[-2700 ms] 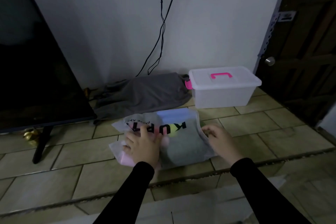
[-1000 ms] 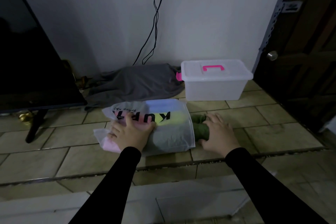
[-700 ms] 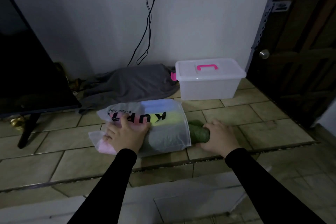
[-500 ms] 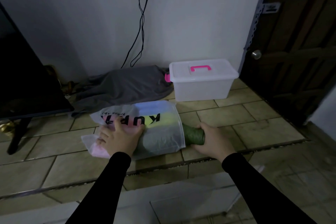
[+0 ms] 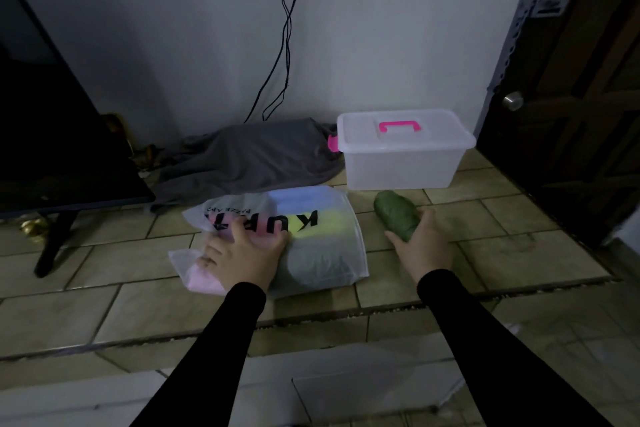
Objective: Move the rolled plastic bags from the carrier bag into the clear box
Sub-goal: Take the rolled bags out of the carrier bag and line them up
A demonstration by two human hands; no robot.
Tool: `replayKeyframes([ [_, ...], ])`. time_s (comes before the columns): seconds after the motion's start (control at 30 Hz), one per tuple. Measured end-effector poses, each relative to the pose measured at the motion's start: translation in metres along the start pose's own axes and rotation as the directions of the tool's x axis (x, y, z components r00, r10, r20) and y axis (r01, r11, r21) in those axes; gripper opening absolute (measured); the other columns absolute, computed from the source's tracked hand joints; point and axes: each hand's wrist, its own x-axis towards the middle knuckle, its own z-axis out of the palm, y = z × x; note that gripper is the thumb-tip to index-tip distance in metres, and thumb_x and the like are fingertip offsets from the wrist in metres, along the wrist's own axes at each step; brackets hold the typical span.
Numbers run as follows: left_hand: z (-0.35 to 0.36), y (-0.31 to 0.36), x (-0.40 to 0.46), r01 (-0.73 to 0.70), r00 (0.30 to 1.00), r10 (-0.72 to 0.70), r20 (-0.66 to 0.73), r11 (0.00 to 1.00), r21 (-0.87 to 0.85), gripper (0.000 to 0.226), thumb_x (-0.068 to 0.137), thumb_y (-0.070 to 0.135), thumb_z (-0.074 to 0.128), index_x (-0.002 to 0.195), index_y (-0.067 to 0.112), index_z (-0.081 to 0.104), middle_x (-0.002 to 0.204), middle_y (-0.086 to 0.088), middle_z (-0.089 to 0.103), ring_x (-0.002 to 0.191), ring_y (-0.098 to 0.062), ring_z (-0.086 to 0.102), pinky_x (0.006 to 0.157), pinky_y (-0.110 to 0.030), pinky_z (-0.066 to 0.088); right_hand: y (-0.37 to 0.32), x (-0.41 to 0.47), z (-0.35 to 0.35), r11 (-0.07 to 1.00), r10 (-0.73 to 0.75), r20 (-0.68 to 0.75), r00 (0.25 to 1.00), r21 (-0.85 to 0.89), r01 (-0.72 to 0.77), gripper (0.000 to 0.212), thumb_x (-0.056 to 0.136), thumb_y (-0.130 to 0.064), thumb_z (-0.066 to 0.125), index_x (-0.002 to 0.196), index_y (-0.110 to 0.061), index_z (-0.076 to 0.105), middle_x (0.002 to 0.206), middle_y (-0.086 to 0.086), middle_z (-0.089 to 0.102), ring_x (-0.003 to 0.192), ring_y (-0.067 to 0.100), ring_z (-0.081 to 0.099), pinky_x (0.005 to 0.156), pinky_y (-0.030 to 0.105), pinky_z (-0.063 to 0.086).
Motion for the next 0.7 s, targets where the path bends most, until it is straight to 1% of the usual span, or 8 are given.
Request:
replayKeyframes([
  [0.13, 0.001, -0.001, 0.0, -0.001, 1.0, 0.001, -0.001, 1.0, -0.001, 0.086, 0.063, 0.08, 0.054, 0.128, 0.025, 0.038, 0.138, -0.031, 0.034, 0.129, -0.045, 0.032, 0.108, -0.056, 0.022, -0.011, 0.016, -0.001, 0.93, 0.044, 0.124, 0.991, -0.367, 0.004, 0.083, 0.069, -0.071, 0.063, 0.123, -0.01, 0.049, 0.14, 0.013, 0.042, 0.129, 0.031, 0.041, 0.103, 0.046, 0.038],
  [0.23, 0.001, 0.0, 0.001, 0.002, 1.0, -0.002, -0.002, 1.0, -0.003, 0.087, 0.063, 0.08, 0.055, 0.128, 0.025, 0.039, 0.138, -0.03, 0.034, 0.129, -0.044, 0.032, 0.109, -0.056, 0.021, -0.017, 0.012, -0.011, 0.941, 0.014, 0.086, 0.996, -0.338, 0.016, 0.084, 0.073, -0.069, 0.059, 0.132, -0.012, 0.045, 0.155, 0.013, 0.019, 0.14, 0.032, 0.023, 0.11, 0.048, 0.029],
  [0.3, 0.001, 0.0, 0.001, -0.001, 1.0, 0.001, -0.001, 1.0, -0.005, 0.087, 0.063, 0.08, 0.055, 0.128, 0.025, 0.039, 0.138, -0.03, 0.033, 0.13, -0.044, 0.032, 0.109, -0.056, 0.021, -0.021, 0.001, -0.013, 0.916, -0.233, -0.008, 0.972, -0.336, 0.217, 0.066, 0.078, -0.057, 0.062, 0.129, -0.017, 0.048, 0.145, 0.011, 0.032, 0.133, 0.031, 0.031, 0.105, 0.043, 0.033],
  [0.37, 0.001, 0.0, 0.001, -0.005, 1.0, 0.005, -0.003, 1.0, -0.004, 0.088, 0.064, 0.081, 0.053, 0.13, 0.025, 0.037, 0.139, -0.03, 0.032, 0.13, -0.045, 0.031, 0.109, -0.056, 0.021, -0.027, -0.007, -0.015, 0.873, -0.439, 0.098, 0.893, -0.191, 0.449, 0.039, 0.085, -0.042, 0.062, 0.116, -0.019, 0.059, 0.123, 0.003, 0.052, 0.117, 0.022, 0.047, 0.093, 0.034, 0.04],
  [0.43, 0.0, -0.001, 0.0, -0.009, 1.0, 0.009, 0.004, 1.0, 0.011, 0.089, 0.065, 0.082, 0.051, 0.132, 0.026, 0.034, 0.14, -0.03, 0.031, 0.131, -0.045, 0.031, 0.109, -0.056, 0.021, -0.032, -0.013, -0.016, 0.902, -0.413, 0.393, 0.821, 0.051, 0.429, 0.026, 0.088, -0.03, 0.063, 0.11, -0.017, 0.067, 0.108, -0.002, 0.065, 0.099, 0.013, 0.06, 0.083, 0.025, 0.047],
  [0.5, 0.0, -0.002, 0.0, -0.01, 1.0, 0.01, 0.01, 1.0, 0.014, 0.091, 0.064, 0.083, 0.051, 0.133, 0.026, 0.034, 0.141, -0.03, 0.031, 0.131, -0.045, 0.031, 0.109, -0.056, 0.021, -0.033, -0.013, -0.014, 0.915, -0.385, 0.581, 0.717, 0.136, 0.38, 0.024, 0.086, -0.028, 0.067, 0.107, -0.016, 0.071, 0.1, -0.004, 0.071, 0.086, 0.005, 0.063, 0.078, 0.021, 0.049],
  [0.63, -0.002, -0.001, 0.0, -0.001, 0.999, 0.001, 0.042, 1.0, 0.002, 0.088, 0.066, 0.082, 0.05, 0.134, 0.028, 0.033, 0.143, -0.029, 0.028, 0.133, -0.044, 0.028, 0.11, -0.056, 0.019, -0.033, -0.01, -0.006, 0.917, -0.374, 0.68, 0.63, 0.169, 0.362, 0.032, 0.081, -0.031, 0.072, 0.112, -0.023, 0.068, 0.105, -0.006, 0.07, 0.094, 0.01, 0.064, 0.088, 0.031, 0.052],
  [0.7, -0.004, -0.001, 0.0, 0.001, 0.998, 0.0, 0.058, 1.0, -0.013, 0.084, 0.068, 0.08, 0.049, 0.133, 0.029, 0.033, 0.143, -0.028, 0.027, 0.134, -0.044, 0.027, 0.11, -0.056, 0.017, -0.037, -0.009, -0.005, 0.911, -0.373, 0.722, 0.583, 0.166, 0.378, 0.034, 0.083, -0.028, 0.07, 0.117, -0.022, 0.065, 0.111, -0.006, 0.068, 0.101, 0.012, 0.063, 0.088, 0.025, 0.051],
])
